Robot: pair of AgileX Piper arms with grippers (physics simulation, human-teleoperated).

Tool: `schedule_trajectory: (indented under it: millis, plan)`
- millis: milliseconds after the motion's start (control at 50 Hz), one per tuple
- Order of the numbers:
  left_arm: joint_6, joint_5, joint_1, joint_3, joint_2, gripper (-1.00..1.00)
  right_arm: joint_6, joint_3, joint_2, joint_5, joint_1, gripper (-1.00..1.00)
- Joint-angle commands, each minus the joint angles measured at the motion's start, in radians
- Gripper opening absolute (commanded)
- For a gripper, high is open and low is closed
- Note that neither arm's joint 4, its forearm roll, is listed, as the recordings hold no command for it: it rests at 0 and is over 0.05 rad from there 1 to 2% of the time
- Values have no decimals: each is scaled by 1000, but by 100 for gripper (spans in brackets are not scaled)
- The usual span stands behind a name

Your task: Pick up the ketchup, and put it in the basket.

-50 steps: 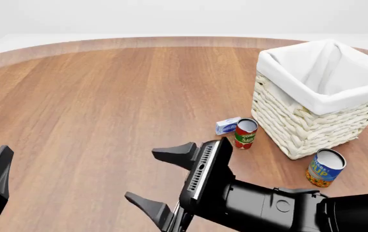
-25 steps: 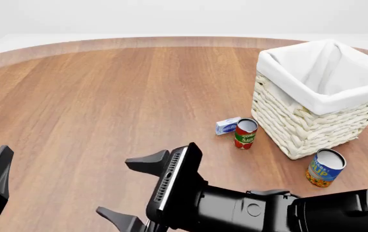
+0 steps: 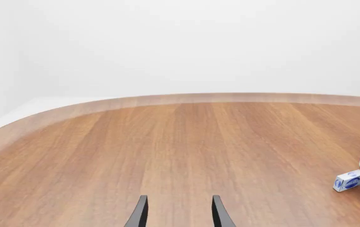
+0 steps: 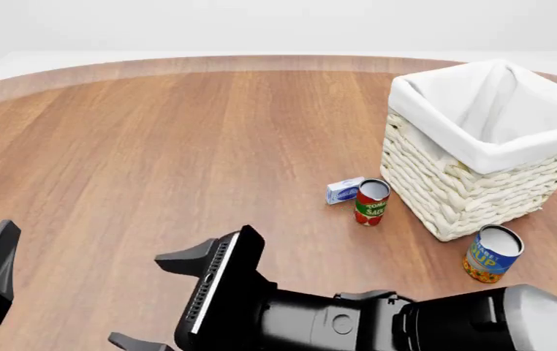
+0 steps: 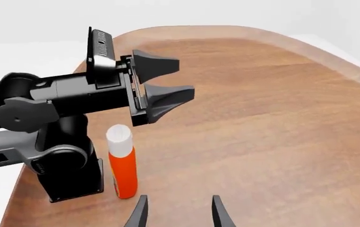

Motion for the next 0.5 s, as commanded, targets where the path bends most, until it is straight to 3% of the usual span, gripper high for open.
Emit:
schedule_trajectory:
  millis: [20, 500]
  plan:
    - [0, 0, 0, 0, 0, 100, -4, -47, 29, 22, 22, 100]
    - [0, 0, 0, 0, 0, 100, -1, -105, 88, 33, 46, 100]
